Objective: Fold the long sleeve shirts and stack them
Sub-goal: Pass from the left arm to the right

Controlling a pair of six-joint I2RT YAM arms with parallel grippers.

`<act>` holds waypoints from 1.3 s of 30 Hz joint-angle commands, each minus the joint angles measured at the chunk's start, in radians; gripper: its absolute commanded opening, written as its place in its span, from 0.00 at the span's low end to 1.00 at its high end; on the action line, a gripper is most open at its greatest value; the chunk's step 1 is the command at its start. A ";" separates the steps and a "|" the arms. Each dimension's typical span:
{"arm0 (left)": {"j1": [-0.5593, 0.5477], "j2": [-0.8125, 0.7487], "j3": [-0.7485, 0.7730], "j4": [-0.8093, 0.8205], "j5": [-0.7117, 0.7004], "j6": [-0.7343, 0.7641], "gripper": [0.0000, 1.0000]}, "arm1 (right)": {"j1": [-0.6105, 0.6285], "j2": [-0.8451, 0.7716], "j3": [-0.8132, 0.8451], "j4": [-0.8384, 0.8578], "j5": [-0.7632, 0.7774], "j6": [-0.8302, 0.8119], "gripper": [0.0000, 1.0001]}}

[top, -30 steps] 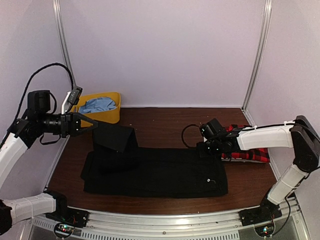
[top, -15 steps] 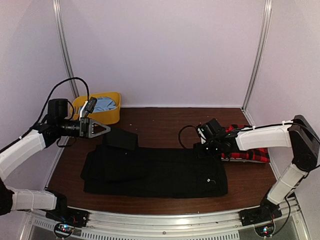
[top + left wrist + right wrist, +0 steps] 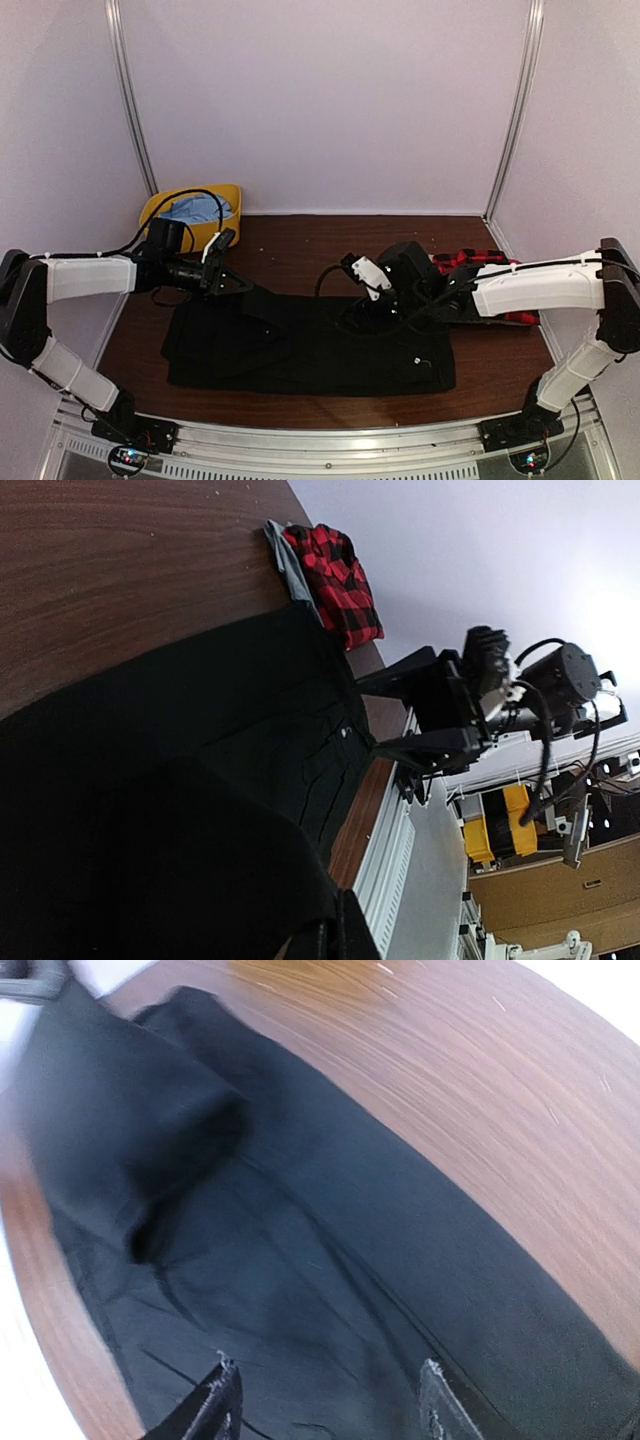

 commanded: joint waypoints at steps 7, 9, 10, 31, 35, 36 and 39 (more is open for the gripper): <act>-0.105 0.148 0.098 0.124 -0.037 -0.083 0.00 | 0.166 0.044 0.173 0.043 0.053 -0.130 0.67; -0.113 0.164 0.111 0.131 -0.039 -0.099 0.00 | 0.190 0.061 0.189 0.062 0.058 -0.132 0.68; -0.115 0.168 0.114 0.136 -0.041 -0.106 0.00 | 0.203 0.069 0.200 0.063 0.070 -0.132 0.69; -0.162 0.160 0.113 0.162 -0.027 -0.158 0.00 | 0.291 0.300 0.380 -0.001 0.372 -0.139 0.61; -0.164 0.156 0.111 0.162 -0.024 -0.158 0.00 | 0.293 0.324 0.409 -0.033 0.416 -0.148 0.56; -0.164 0.156 0.111 0.162 -0.025 -0.158 0.00 | 0.294 0.329 0.412 -0.036 0.425 -0.150 0.56; -0.164 0.157 0.112 0.162 -0.023 -0.159 0.00 | 0.297 0.339 0.415 -0.042 0.456 -0.153 0.56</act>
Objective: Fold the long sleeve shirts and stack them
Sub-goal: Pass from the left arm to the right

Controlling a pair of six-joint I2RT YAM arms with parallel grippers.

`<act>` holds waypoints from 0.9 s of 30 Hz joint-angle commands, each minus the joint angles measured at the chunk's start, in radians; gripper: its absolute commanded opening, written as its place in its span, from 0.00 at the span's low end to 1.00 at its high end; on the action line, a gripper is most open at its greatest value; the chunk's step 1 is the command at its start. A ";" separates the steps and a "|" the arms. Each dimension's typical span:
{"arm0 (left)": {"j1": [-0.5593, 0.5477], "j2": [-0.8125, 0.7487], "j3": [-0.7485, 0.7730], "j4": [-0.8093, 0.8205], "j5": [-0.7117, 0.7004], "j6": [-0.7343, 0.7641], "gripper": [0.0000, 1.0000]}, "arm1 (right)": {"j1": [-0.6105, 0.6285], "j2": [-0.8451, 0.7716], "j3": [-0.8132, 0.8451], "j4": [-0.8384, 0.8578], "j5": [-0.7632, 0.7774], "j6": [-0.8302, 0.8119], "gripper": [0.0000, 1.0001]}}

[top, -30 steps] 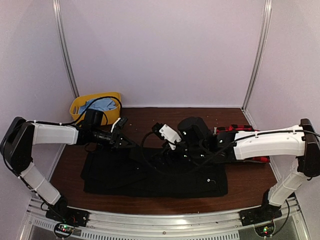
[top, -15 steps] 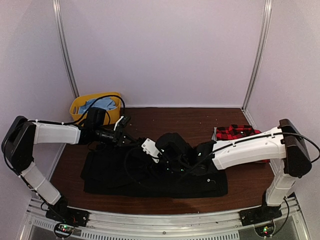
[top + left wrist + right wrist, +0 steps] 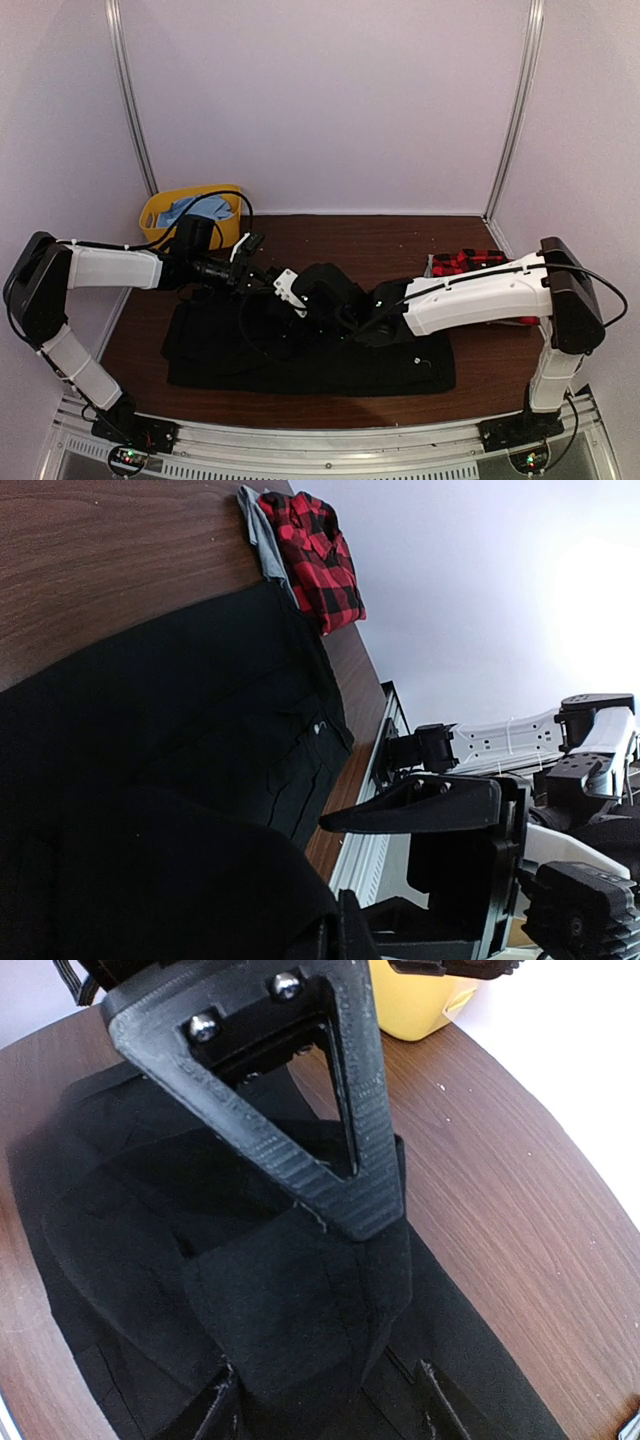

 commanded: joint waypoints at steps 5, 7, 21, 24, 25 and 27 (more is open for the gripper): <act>-0.007 -0.003 0.016 0.043 0.007 -0.002 0.00 | 0.021 0.039 0.045 -0.059 0.112 -0.024 0.55; -0.007 -0.002 0.016 0.044 0.009 -0.002 0.00 | 0.027 0.044 0.050 -0.063 0.120 -0.030 0.56; -0.008 0.002 0.015 0.043 0.010 -0.006 0.00 | 0.053 0.069 0.072 -0.078 0.231 -0.066 0.45; -0.008 0.002 0.014 0.043 0.010 -0.006 0.00 | 0.054 0.068 0.075 -0.080 0.256 -0.072 0.31; -0.008 0.003 0.013 0.043 0.009 -0.005 0.00 | 0.055 0.067 0.076 -0.082 0.263 -0.074 0.26; -0.008 0.006 0.014 0.043 0.010 -0.002 0.00 | 0.055 0.061 0.078 -0.082 0.270 -0.077 0.14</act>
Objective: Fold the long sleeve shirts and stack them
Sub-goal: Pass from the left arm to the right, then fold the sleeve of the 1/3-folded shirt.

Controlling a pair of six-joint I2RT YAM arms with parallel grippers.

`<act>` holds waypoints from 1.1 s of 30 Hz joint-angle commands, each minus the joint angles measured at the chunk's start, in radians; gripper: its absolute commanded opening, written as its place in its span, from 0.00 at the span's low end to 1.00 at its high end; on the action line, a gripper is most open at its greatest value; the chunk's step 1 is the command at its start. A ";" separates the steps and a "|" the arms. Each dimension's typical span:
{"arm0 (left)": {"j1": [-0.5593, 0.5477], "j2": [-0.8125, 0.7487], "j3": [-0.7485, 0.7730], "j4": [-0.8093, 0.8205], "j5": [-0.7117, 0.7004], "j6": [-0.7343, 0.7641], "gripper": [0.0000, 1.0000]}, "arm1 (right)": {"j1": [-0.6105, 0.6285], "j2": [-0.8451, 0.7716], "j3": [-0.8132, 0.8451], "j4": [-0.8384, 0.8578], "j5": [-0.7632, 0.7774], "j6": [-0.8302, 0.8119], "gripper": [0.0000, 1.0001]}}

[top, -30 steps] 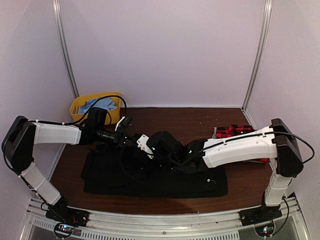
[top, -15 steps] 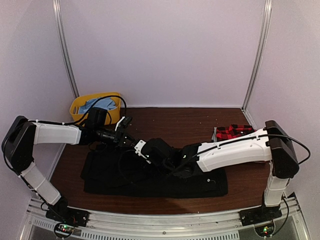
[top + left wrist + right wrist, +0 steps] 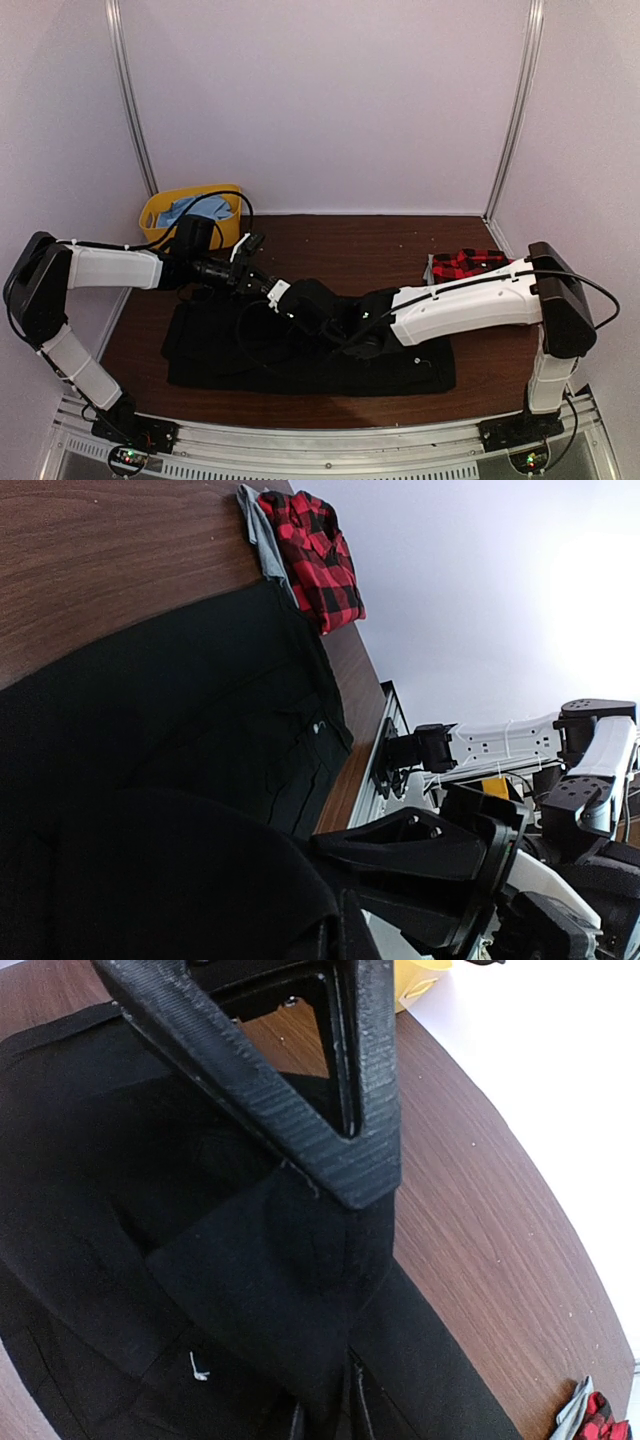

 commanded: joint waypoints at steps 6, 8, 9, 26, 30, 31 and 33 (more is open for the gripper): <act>-0.007 0.004 0.032 -0.019 -0.001 0.068 0.06 | 0.015 -0.035 0.047 -0.080 0.014 -0.002 0.00; -0.007 -0.014 0.042 -0.063 -0.013 0.113 0.11 | 0.019 -0.074 0.041 -0.114 -0.019 0.011 0.00; -0.007 -0.032 0.047 -0.088 -0.017 0.142 0.17 | 0.020 -0.099 0.035 -0.128 -0.040 0.017 0.00; 0.106 -0.232 0.051 -0.313 -0.262 0.348 0.69 | 0.045 -0.287 0.123 -0.462 -0.493 0.124 0.00; 0.113 -0.202 0.044 -0.342 -0.383 0.358 0.70 | -0.016 -0.262 0.147 -0.466 -0.562 0.175 0.00; 0.113 -0.200 0.041 -0.344 -0.400 0.361 0.71 | -0.043 -0.256 0.145 -0.455 -0.591 0.185 0.00; 0.113 -0.199 0.036 -0.348 -0.430 0.364 0.71 | -0.097 -0.241 0.142 -0.435 -0.649 0.211 0.00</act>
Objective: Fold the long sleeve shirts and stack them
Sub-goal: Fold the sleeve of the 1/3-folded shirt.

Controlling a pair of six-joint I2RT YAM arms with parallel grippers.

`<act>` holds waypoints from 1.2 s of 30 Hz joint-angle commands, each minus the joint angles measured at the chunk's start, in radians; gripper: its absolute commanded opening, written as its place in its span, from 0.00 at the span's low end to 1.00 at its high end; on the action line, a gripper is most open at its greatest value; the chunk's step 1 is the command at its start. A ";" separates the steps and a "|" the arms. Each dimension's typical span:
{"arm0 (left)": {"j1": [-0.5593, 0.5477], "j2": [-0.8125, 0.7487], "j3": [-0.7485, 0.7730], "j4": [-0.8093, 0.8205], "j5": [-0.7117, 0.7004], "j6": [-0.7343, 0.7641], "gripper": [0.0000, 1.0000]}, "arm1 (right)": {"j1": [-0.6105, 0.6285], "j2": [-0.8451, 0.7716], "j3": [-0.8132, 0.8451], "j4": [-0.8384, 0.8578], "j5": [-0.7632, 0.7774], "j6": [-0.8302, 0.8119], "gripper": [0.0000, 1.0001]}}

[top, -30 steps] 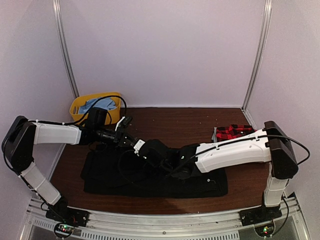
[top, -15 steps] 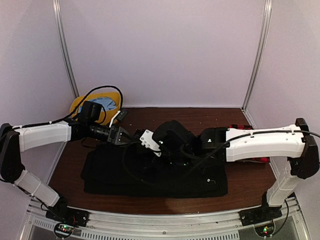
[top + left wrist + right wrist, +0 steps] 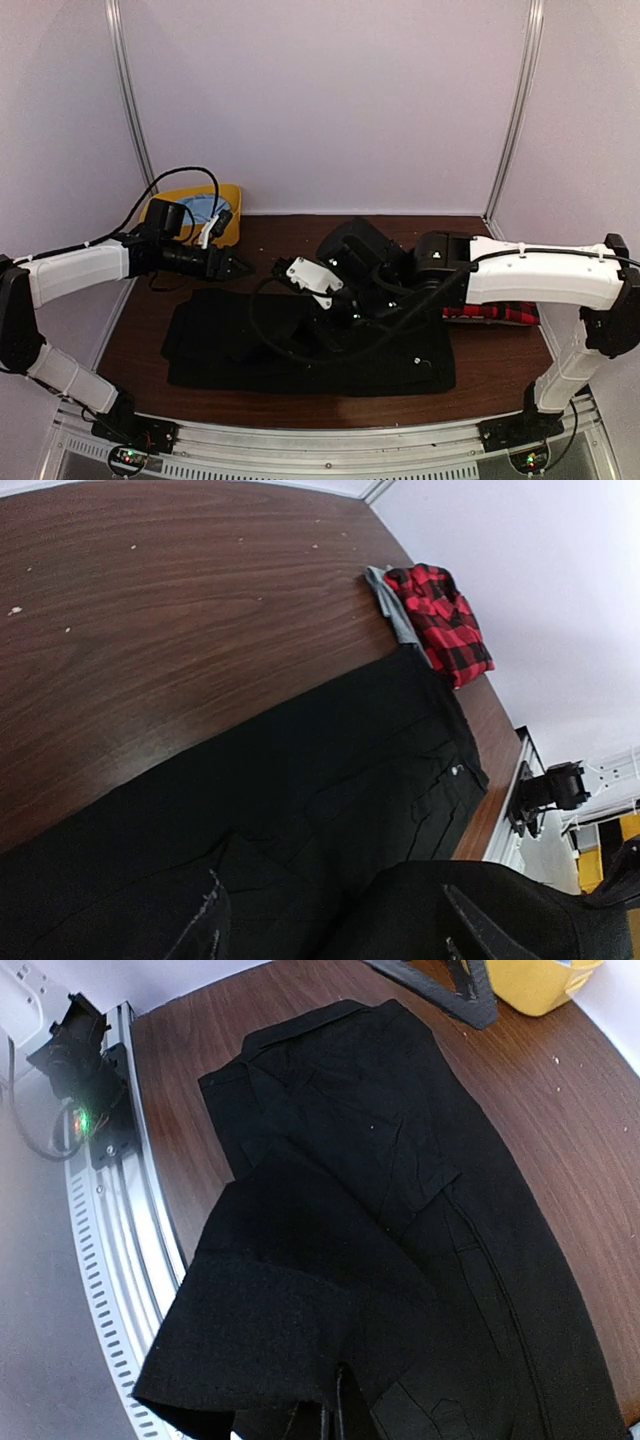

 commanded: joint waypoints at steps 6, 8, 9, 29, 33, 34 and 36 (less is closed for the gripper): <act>0.003 -0.003 -0.017 -0.025 -0.208 0.023 0.72 | -0.302 0.085 -0.025 0.104 -0.336 0.163 0.00; 0.003 -0.006 -0.018 -0.027 -0.235 0.020 0.72 | -0.364 0.105 -0.067 0.147 -0.397 0.194 0.00; 0.003 -0.007 -0.020 -0.026 -0.254 0.016 0.73 | -0.392 0.111 -0.087 0.170 -0.425 0.206 0.00; 0.002 0.055 -0.149 0.117 -0.401 -0.054 0.73 | -0.684 0.105 -0.430 0.415 -0.616 0.324 0.00; 0.003 0.053 -0.149 0.116 -0.397 -0.054 0.74 | -0.709 0.125 -0.430 0.442 -0.669 0.334 0.00; 0.003 0.053 -0.149 0.118 -0.399 -0.054 0.74 | -0.718 0.129 -0.431 0.448 -0.680 0.336 0.00; 0.002 0.053 -0.151 0.119 -0.398 -0.056 0.74 | -0.741 0.138 -0.431 0.455 -0.701 0.339 0.00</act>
